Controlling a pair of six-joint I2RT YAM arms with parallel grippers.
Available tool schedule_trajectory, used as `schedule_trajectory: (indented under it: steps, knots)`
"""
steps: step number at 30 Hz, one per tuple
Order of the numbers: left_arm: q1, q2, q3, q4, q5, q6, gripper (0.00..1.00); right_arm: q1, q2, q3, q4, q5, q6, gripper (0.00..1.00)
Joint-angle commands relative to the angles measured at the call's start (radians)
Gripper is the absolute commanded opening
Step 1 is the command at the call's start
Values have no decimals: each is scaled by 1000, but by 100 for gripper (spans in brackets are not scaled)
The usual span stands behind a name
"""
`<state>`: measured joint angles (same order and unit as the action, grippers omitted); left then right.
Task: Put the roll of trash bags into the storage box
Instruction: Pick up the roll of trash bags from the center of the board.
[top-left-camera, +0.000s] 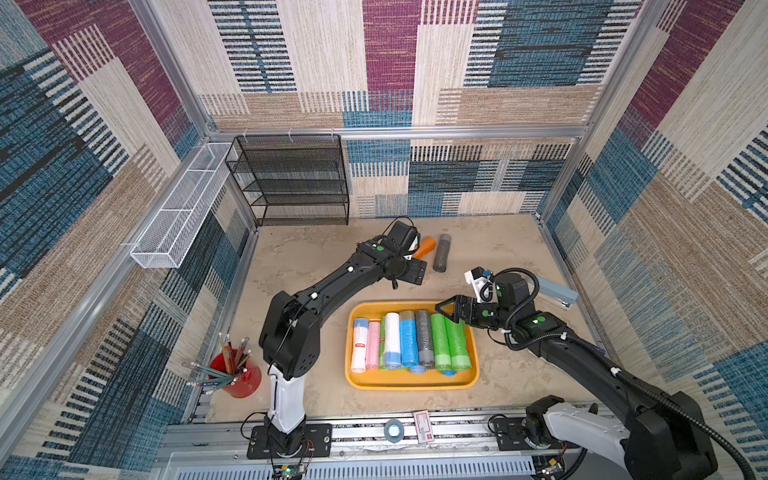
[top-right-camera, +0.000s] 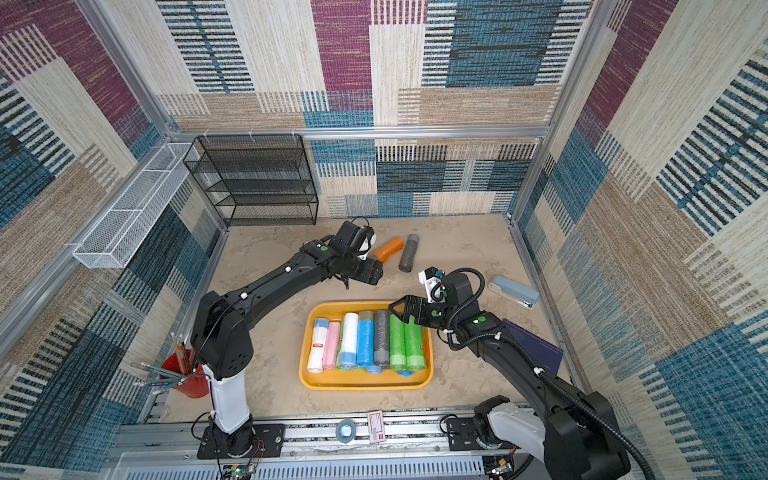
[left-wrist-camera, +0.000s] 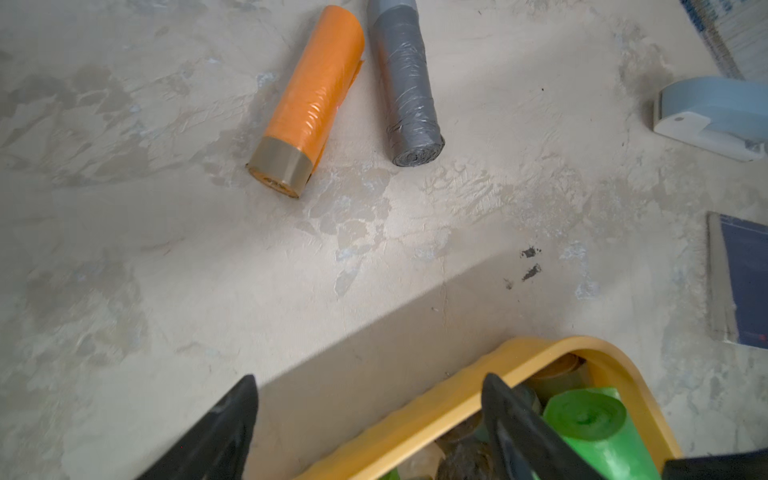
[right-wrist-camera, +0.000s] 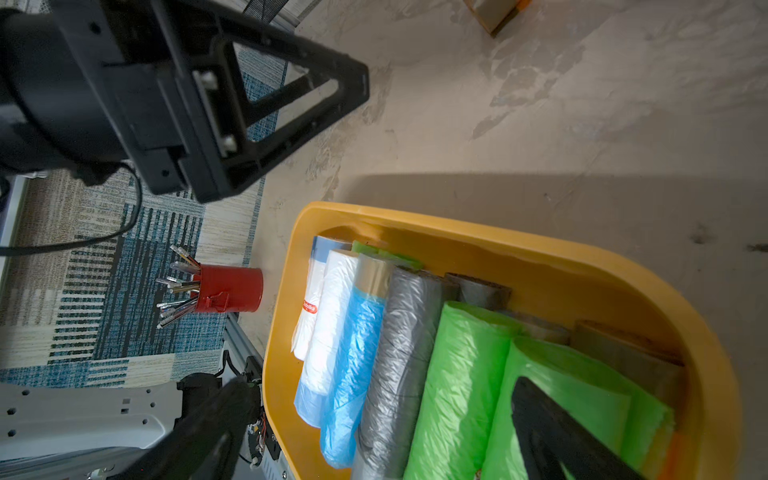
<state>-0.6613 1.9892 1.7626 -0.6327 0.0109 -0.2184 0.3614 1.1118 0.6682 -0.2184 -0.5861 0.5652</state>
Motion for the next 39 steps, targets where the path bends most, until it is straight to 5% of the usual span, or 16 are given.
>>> schedule_trajectory:
  steps: [1, 12, 17, 29, 39]
  knots:
    - [11, 86, 90, 11, 37, 114, 87, -22, 22, 20, 22, -45, -42, 99]
    - [69, 430, 484, -86, -64, 182, 87, -78, 40, 17, 12, -67, -76, 99]
    - [98, 567, 667, -148, -5, 191, 87, -94, 45, 0, 18, -73, -79, 99]
    - [114, 665, 721, -70, 139, 163, 81, -106, 85, 20, 16, -87, -93, 99]
    - [117, 683, 717, -43, 128, 118, 45, -113, 74, 29, -13, -82, -106, 99]
